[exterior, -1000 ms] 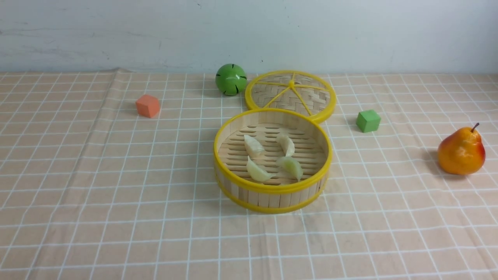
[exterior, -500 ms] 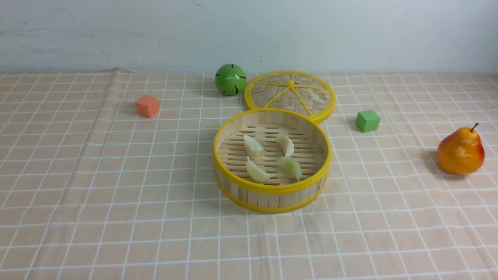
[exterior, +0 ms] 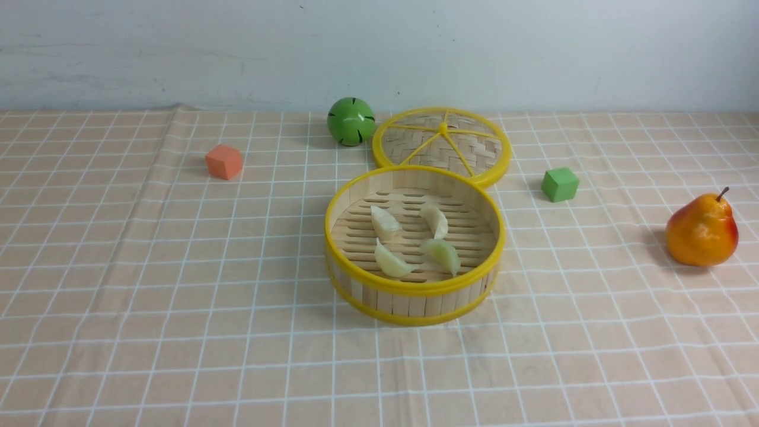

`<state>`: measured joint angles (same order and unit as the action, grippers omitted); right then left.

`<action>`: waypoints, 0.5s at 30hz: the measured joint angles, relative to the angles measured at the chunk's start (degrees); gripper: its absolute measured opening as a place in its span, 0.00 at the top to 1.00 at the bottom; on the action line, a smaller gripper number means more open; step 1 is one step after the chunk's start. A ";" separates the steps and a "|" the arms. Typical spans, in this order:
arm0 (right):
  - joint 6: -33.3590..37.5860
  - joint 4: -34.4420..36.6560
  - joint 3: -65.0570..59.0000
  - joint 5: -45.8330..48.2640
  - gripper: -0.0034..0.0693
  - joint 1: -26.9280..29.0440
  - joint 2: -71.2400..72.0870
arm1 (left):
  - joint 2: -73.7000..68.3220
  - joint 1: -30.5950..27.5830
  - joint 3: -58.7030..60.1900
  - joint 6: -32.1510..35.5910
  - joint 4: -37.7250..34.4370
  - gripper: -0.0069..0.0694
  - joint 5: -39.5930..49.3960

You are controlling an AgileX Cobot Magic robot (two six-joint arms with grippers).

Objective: Put the dumplings into the steamer on the table with the brown tablecloth.

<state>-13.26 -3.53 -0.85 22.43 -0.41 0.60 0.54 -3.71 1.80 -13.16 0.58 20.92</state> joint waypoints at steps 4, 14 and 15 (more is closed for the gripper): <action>0.00 0.00 0.00 0.00 0.84 0.00 0.00 | 0.00 0.00 0.00 0.00 0.00 0.93 0.00; 0.00 0.00 0.00 0.00 0.83 0.00 0.00 | 0.00 0.00 0.00 0.00 -0.11 0.93 0.00; 0.00 0.00 0.00 0.00 0.83 0.00 0.00 | 0.00 0.00 0.00 0.00 -0.11 0.93 0.00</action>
<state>-13.26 -3.53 -0.85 22.43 -0.41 0.60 0.54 -3.71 1.80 -13.16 0.46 20.92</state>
